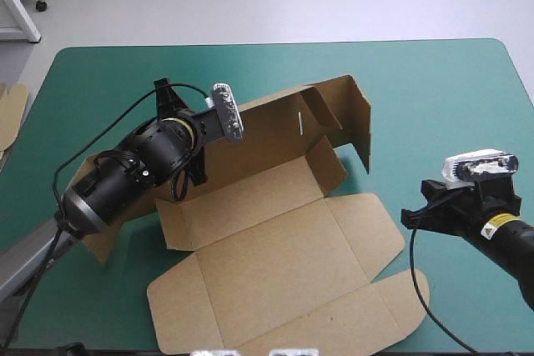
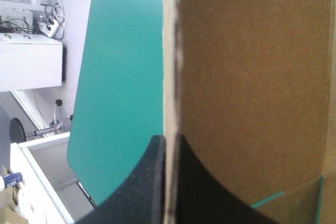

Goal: Fold the box

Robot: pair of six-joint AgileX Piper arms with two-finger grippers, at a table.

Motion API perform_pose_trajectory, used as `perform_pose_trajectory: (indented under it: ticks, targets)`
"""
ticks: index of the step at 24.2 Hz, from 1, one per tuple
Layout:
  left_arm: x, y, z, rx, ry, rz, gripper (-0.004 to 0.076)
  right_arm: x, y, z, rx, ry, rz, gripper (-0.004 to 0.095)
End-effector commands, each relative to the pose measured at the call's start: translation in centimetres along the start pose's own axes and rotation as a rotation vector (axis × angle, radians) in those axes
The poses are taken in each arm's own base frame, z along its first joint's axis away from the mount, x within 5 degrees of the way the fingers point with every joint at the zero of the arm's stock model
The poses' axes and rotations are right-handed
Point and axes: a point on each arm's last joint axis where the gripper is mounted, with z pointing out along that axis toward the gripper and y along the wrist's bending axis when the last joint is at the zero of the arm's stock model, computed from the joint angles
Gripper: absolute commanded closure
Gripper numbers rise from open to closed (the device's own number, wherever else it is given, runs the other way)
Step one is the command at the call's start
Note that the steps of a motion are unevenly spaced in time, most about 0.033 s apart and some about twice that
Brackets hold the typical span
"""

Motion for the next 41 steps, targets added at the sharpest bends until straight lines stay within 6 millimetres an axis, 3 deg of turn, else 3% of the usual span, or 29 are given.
perform_pose_trajectory:
  ticks: [1, 10, 15, 24, 31, 35, 41]
  targets:
    - [-0.2, 1.3, -1.7, -0.109, -0.097, -0.018, 0.0738, -1.7, 0.2, -0.8, -0.007, -0.105, -0.002, 0.094]
    - [-1.0, -2.1, -0.5, -0.003, -0.109, -0.034, 0.0738, -1.7, 0.2, -0.8, -0.008, -0.098, -0.002, 0.094]
    - [-2.2, -2.5, -1.1, -0.036, -0.187, 0.042, 0.0738, -1.7, 0.2, -0.8, -0.008, -0.098, -0.002, 0.094]
    - [-3.7, -1.4, -1.5, -0.203, -0.32, 0.155, 0.0738, -1.7, 0.2, -0.8, -0.008, -0.096, 0.006, 0.094]
    - [-3.5, -1.4, -0.7, -0.217, -0.312, 0.16, 0.0738, -1.7, 0.3, -0.8, -0.015, -0.1, 0.015, 0.094]
    - [-2.6, -3.5, 0.9, -0.162, -0.273, 0.197, 0.0738, -1.8, 0.3, -0.8, -0.016, -0.104, 0.016, 0.094]
    - [-1.3, -4.0, 0.5, -0.135, -0.247, 0.147, 0.0738, -1.8, 0.3, -0.8, -0.022, -0.105, 0.023, 0.094]
